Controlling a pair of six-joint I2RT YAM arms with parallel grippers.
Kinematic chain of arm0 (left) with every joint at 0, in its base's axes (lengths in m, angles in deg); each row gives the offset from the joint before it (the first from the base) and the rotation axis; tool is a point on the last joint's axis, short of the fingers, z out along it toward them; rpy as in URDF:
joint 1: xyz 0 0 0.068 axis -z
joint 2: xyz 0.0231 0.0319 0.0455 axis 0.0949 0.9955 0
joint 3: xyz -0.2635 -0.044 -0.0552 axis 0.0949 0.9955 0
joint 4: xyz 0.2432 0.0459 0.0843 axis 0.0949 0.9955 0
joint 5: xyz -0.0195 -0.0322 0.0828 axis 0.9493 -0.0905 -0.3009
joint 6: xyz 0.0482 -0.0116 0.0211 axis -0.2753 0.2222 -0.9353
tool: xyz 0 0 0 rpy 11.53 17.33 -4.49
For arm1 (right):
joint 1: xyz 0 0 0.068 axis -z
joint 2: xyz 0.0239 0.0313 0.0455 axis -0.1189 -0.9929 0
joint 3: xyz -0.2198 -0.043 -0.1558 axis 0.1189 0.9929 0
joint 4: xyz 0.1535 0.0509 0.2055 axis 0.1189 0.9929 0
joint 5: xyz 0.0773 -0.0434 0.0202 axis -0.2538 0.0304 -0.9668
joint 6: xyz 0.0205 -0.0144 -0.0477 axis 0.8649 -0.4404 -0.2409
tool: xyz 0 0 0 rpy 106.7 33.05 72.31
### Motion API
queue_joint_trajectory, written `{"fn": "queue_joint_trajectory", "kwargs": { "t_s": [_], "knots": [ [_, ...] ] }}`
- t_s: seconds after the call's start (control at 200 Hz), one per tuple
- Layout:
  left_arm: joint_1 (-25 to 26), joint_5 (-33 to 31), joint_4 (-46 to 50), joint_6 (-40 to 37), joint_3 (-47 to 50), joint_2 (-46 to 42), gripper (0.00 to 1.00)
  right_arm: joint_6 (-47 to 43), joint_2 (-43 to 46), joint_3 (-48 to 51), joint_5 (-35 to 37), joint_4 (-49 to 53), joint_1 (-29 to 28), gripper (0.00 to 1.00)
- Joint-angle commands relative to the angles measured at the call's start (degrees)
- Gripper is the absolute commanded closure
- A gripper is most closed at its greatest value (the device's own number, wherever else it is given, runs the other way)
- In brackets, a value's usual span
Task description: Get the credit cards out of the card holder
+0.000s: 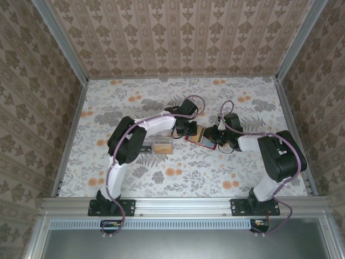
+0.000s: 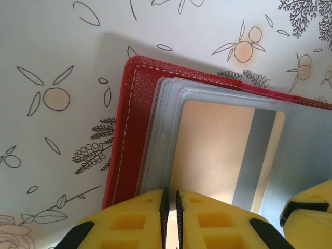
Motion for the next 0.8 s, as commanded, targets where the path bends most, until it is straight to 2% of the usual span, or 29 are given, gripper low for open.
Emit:
{"fn": "queue_joint_trajectory", "kwargs": {
  "t_s": [0.0,0.555,0.795],
  "knots": [
    [-0.46,-1.23,2.26,-0.07,0.58,1.68,0.84,-0.92,-1.77,-1.22,-1.34,1.10,-0.30,0.84],
    [-0.56,-1.16,2.62,0.06,0.58,1.97,0.85,-0.70,-2.95,-0.50,-0.55,1.16,-0.32,0.84],
    [-0.36,-0.69,2.46,0.01,0.20,2.32,0.85,0.59,-5.67,-1.11,-3.41,-2.08,-0.50,0.84]
  ]
}}
